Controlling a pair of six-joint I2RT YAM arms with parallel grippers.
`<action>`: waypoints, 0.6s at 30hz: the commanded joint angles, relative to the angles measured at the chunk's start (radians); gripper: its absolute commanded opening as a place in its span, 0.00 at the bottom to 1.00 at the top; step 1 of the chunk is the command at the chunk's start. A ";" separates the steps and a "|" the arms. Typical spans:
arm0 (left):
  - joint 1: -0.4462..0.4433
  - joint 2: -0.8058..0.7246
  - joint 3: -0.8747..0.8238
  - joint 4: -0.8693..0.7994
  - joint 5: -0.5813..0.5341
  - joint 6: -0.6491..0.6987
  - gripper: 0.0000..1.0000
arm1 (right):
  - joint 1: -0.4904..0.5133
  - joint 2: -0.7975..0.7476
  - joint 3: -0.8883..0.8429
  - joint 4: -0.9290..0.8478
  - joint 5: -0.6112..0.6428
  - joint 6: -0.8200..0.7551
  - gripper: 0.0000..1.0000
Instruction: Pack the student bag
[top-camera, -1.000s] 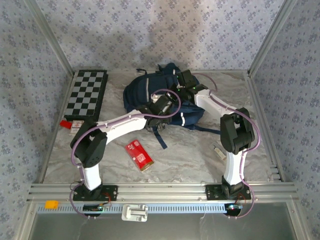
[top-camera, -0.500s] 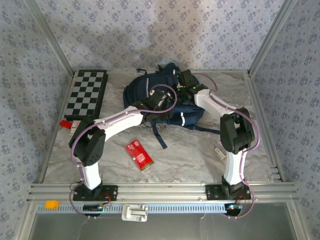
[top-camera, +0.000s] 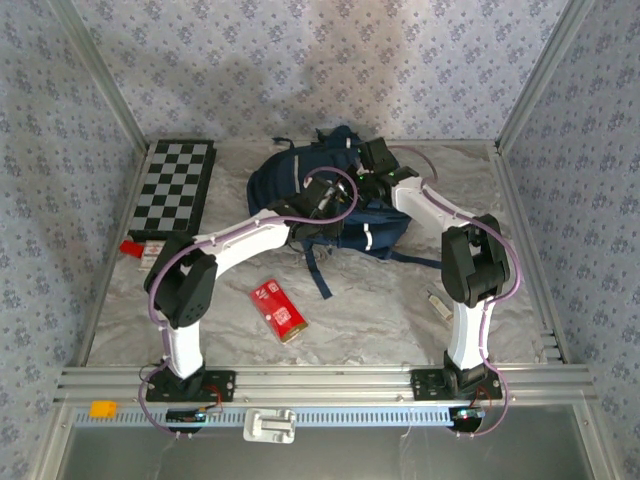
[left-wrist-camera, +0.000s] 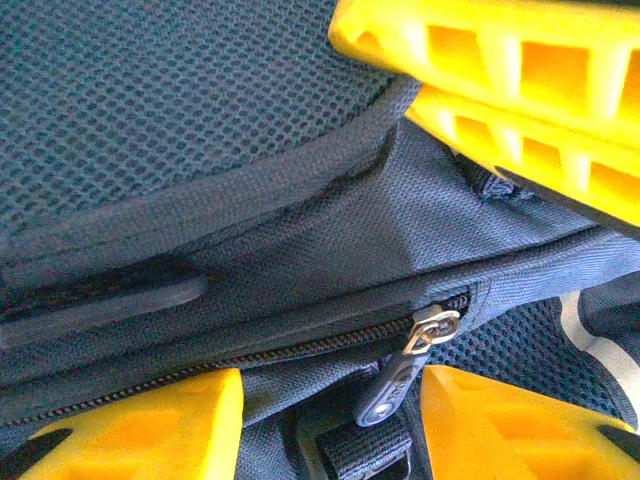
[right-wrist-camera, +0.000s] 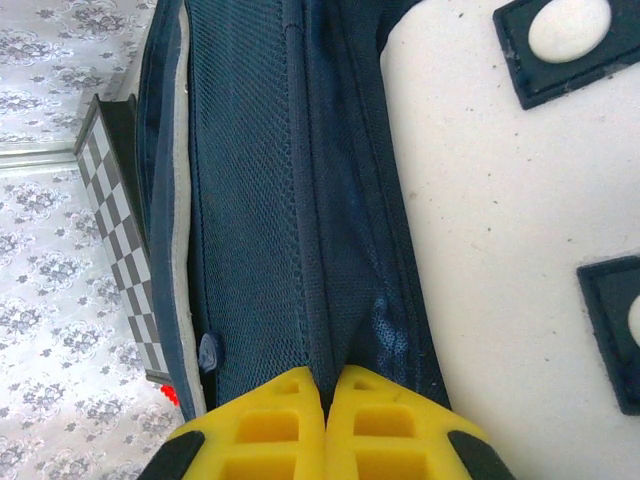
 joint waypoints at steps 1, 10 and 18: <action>-0.049 0.020 0.039 0.047 0.076 0.075 0.49 | 0.005 -0.001 0.060 0.067 -0.008 0.011 0.00; -0.072 0.031 0.049 0.063 0.046 0.085 0.41 | 0.002 0.004 0.060 0.070 -0.007 0.012 0.00; -0.095 -0.013 0.001 0.110 0.057 0.080 0.42 | 0.001 0.001 0.057 0.072 -0.007 0.013 0.00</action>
